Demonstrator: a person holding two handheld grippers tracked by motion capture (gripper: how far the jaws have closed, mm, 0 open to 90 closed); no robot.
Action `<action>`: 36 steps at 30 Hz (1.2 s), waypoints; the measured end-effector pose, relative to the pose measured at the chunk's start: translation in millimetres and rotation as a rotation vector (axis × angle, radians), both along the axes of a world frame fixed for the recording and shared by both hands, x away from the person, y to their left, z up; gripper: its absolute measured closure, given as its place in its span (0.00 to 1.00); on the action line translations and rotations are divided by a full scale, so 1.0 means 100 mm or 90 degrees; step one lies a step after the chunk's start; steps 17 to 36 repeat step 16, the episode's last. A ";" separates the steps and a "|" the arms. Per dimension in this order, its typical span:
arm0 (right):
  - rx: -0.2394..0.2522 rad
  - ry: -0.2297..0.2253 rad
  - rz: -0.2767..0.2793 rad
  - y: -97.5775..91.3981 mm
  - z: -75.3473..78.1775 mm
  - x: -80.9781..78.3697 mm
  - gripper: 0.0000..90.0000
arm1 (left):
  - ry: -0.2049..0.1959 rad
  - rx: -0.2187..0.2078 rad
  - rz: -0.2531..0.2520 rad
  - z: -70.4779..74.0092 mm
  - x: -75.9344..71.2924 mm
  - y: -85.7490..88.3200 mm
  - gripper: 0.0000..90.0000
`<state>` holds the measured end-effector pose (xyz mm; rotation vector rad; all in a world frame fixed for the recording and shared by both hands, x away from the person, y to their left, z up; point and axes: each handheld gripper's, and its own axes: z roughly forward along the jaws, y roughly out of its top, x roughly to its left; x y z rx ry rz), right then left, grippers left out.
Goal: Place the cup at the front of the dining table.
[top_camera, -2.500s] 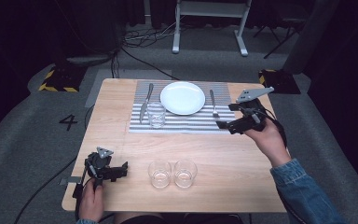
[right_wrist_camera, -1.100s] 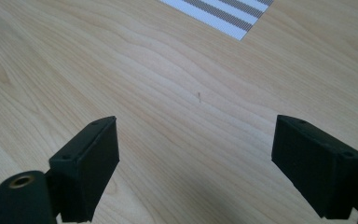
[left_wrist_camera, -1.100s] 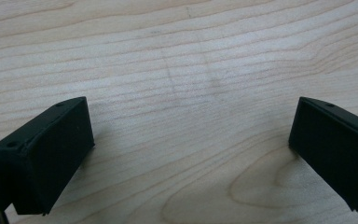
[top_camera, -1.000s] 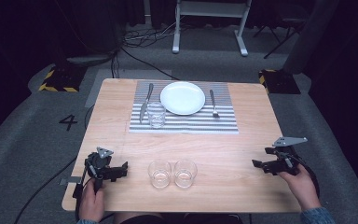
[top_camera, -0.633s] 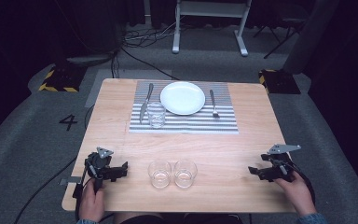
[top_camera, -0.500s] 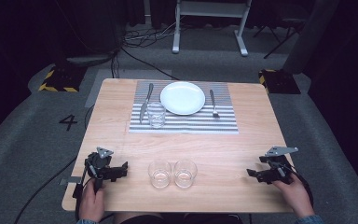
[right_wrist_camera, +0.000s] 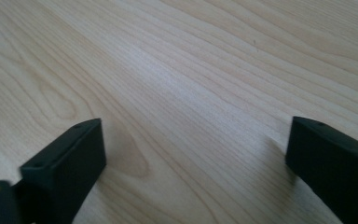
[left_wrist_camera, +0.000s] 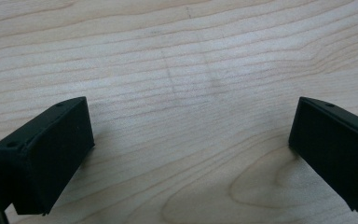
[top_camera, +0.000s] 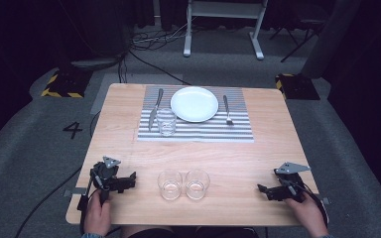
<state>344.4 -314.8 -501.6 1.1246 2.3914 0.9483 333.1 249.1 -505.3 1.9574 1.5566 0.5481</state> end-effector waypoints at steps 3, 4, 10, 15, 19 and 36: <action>0.012 -0.014 -0.009 0.03 -0.04 -0.01 0.00 | 0.000 0.000 0.000 0.00 0.00 0.00 0.00; 0.012 -0.014 -0.009 0.03 -0.04 -0.01 0.00 | 0.000 0.000 0.000 0.00 0.00 0.00 0.00; 0.015 -0.013 -0.012 0.03 -0.04 -0.01 0.00 | -0.001 0.001 0.000 0.00 0.00 0.00 0.00; 0.015 -0.014 -0.016 0.04 -0.04 0.00 0.00 | 0.000 0.000 0.000 0.00 0.00 0.00 0.00; 0.015 -0.014 -0.016 0.04 -0.04 0.00 0.00 | 0.000 0.000 0.000 0.00 0.00 0.00 0.00; 0.015 -0.014 -0.016 0.04 -0.04 0.00 0.00 | 0.000 0.000 0.000 0.00 0.00 0.00 0.00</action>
